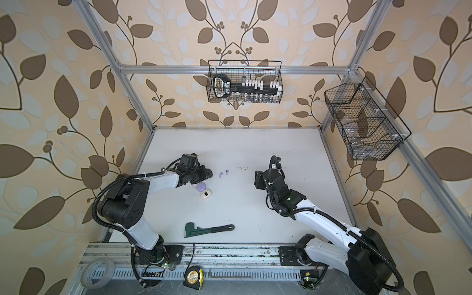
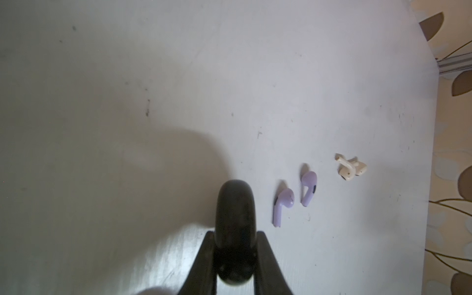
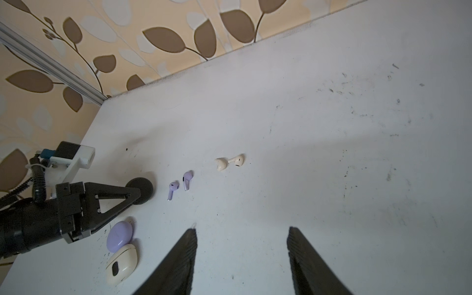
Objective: Insert the wireless bluetooth earbuds into the charging case
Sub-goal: 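Set the black case down with the left gripper while the right arm moves off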
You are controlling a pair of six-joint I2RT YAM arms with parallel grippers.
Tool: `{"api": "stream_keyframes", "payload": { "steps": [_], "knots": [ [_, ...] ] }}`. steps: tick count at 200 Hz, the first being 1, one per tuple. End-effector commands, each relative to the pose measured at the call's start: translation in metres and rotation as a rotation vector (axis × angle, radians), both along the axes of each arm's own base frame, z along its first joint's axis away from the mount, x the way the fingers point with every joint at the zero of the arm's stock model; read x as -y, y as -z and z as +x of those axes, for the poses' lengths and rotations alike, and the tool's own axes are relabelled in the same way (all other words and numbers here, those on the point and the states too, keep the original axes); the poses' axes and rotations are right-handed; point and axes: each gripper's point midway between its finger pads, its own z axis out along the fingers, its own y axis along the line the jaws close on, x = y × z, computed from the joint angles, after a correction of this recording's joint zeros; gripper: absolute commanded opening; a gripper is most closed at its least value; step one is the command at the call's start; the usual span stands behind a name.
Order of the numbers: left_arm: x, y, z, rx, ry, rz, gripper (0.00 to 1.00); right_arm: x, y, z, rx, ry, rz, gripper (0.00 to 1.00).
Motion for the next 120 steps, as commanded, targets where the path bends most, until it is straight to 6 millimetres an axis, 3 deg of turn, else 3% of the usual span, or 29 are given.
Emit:
{"api": "stream_keyframes", "payload": {
  "steps": [1,43,78,109,120],
  "knots": [
    [0.006,-0.013,0.015,0.011,0.007,-0.066,0.00,-0.006,-0.009,0.005,-0.001,-0.005,0.024,0.57],
    [-0.003,0.014,0.018,-0.092,-0.022,-0.093,0.00,-0.010,0.000,0.008,-0.036,-0.013,0.009,0.56],
    [-0.011,0.019,0.018,-0.107,-0.047,-0.079,0.00,-0.010,0.000,0.009,-0.041,-0.011,0.002,0.56],
    [-0.018,0.020,0.018,-0.111,-0.063,-0.043,0.20,-0.009,0.000,0.009,-0.039,-0.009,0.002,0.57],
    [-0.020,0.018,0.018,-0.106,-0.065,-0.031,0.32,-0.010,-0.001,0.009,-0.039,-0.010,0.005,0.57]
  ]
}}
